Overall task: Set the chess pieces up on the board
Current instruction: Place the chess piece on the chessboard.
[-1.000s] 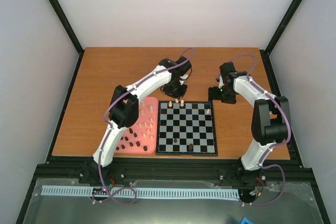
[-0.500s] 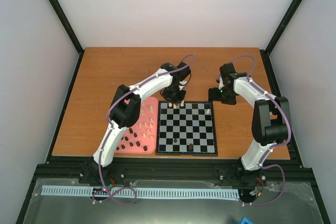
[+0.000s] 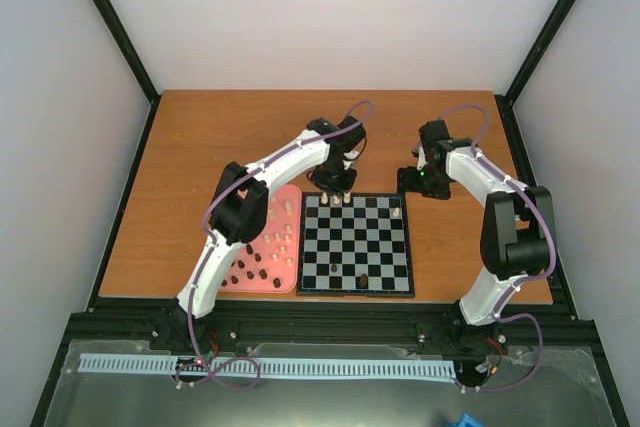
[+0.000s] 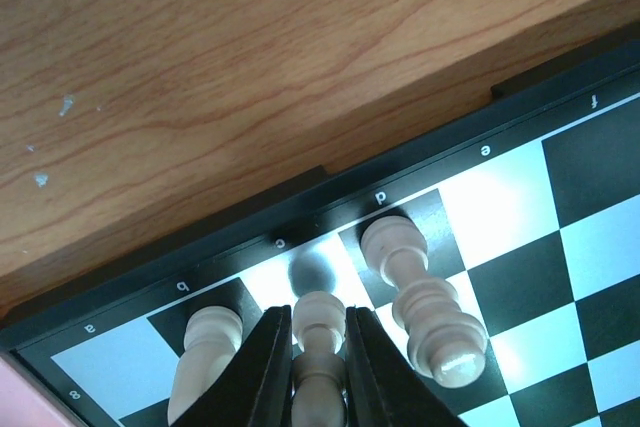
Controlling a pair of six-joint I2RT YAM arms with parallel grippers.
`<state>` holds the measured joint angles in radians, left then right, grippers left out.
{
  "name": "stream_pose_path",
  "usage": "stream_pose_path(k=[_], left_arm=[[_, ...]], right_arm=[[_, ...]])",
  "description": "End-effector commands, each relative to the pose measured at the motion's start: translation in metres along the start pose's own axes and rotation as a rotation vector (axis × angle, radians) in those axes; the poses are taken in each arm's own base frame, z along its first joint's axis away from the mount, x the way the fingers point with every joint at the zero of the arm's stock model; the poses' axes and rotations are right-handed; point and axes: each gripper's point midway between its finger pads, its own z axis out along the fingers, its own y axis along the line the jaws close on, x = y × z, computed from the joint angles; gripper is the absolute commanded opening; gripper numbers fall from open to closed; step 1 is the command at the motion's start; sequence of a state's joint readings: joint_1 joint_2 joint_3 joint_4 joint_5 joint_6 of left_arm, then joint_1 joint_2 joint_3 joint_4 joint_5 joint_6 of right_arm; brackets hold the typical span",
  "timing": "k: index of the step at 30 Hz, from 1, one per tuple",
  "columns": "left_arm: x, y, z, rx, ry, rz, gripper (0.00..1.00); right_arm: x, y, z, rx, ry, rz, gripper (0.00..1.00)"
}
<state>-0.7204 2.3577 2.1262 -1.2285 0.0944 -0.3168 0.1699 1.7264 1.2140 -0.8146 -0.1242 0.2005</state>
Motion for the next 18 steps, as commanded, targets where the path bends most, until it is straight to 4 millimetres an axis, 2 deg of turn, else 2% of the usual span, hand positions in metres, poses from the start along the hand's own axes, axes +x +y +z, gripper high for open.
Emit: stream_pose_path(k=[1, 18], left_arm=[[-0.0072, -0.0071, 0.0016, -0.003, -0.018, 0.030, 0.05], [-0.0102, -0.0015, 0.0071, -0.036, -0.020, 0.037, 0.09]], right_arm=[[-0.0042, -0.0019, -0.0092, 0.002, -0.033, 0.007, 0.89], [-0.0049, -0.0009, -0.0073, -0.004, -0.029, 0.006, 0.89]])
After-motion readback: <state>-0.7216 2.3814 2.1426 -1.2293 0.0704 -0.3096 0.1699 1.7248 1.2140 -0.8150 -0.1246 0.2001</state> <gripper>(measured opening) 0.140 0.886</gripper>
